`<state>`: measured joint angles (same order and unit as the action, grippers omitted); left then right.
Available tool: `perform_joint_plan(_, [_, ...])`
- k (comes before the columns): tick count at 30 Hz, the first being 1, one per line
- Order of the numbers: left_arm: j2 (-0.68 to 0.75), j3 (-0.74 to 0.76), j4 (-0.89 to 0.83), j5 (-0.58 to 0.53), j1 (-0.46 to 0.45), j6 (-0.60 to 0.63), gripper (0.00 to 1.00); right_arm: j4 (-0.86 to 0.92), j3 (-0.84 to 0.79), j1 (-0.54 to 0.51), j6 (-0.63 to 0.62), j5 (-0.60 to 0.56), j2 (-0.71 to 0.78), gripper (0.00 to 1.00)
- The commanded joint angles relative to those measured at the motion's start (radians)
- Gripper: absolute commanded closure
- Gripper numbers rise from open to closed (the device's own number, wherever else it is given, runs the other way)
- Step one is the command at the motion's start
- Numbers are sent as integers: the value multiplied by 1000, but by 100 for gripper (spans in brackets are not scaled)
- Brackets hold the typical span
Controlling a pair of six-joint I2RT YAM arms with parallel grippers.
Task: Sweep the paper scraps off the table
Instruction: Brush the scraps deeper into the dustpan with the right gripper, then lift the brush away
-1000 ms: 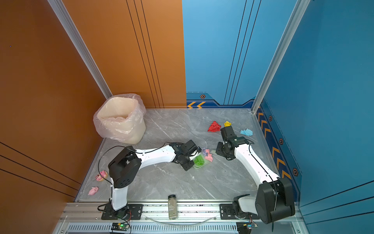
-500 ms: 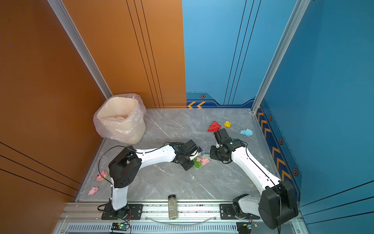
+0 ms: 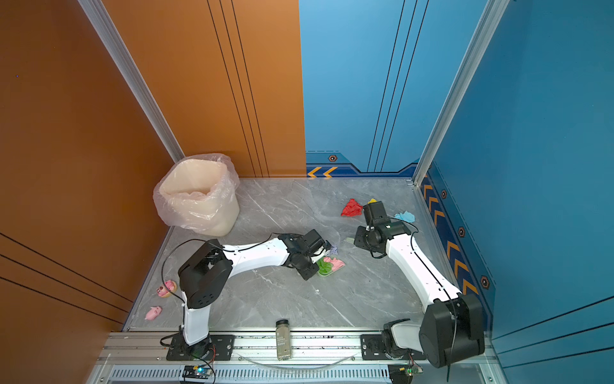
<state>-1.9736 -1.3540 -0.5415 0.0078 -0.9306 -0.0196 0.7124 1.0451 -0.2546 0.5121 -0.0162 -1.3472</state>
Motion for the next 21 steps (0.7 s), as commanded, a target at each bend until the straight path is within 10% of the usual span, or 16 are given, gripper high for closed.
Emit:
perform_joint_plan(1, [-21,-12,-39,-12,-6,-13,100,-41,21,-26,-17,-109,-32,100])
perform_joint_plan(21, [-27,-11,-38,-14,-5,-20,100,-82,-116,-175,-64,-38,-56,100])
